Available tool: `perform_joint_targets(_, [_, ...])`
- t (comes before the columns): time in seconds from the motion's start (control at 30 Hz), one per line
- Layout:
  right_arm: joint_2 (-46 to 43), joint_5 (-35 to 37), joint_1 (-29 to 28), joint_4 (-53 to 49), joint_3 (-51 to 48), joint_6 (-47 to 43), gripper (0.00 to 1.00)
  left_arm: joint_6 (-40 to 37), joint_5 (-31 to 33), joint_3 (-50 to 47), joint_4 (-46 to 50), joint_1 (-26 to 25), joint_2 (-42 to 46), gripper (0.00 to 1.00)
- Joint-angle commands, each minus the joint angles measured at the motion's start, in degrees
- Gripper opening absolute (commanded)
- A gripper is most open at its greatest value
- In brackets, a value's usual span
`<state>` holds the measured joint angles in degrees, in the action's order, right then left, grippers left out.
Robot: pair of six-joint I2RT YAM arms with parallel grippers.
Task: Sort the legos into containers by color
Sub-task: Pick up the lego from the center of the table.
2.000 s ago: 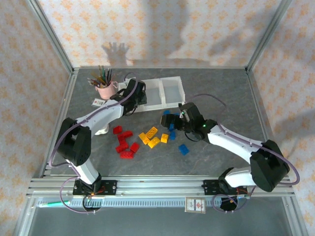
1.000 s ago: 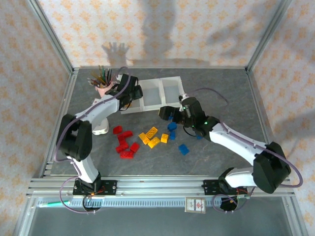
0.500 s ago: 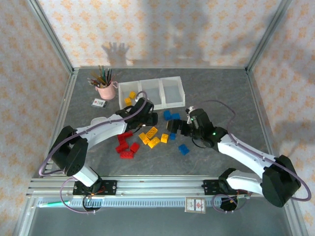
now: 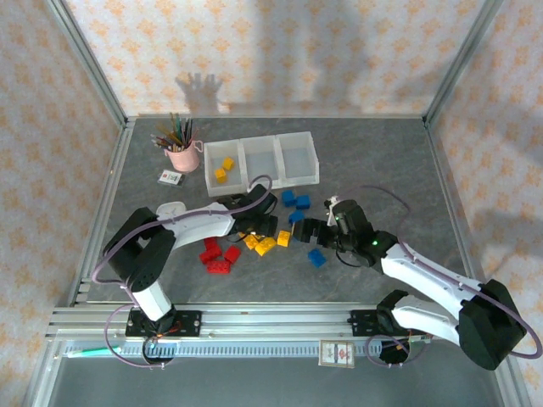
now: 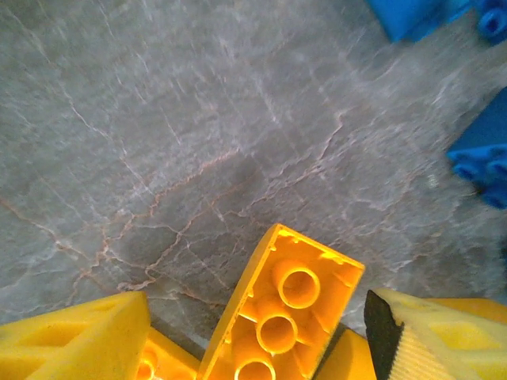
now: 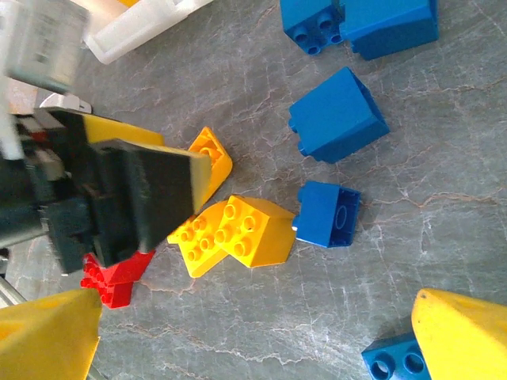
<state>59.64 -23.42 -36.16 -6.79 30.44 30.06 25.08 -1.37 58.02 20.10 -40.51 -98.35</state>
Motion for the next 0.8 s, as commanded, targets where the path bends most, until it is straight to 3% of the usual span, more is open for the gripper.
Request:
perform_joint_targets(0.0, [-0.5, 0.6, 0.5, 1.4, -0.2, 0.6, 1.0, -1.8, -0.1, 2.2, 1.0, -0.6, -2.4, 0.72])
perform_joint_targets(0.13, [-0.2, 0.8, 0.5, 1.5, 0.1, 0.4, 1.0, -2.3, 0.1, 2.2, 0.4, -0.7, -3.7, 0.7])
perform_joint_targets(0.77, [0.5, 1.6, 0.6, 0.0, 1.7, -0.4, 1.0, -1.6, 4.8, 3.0, 0.3, -0.4, -3.3, 0.43])
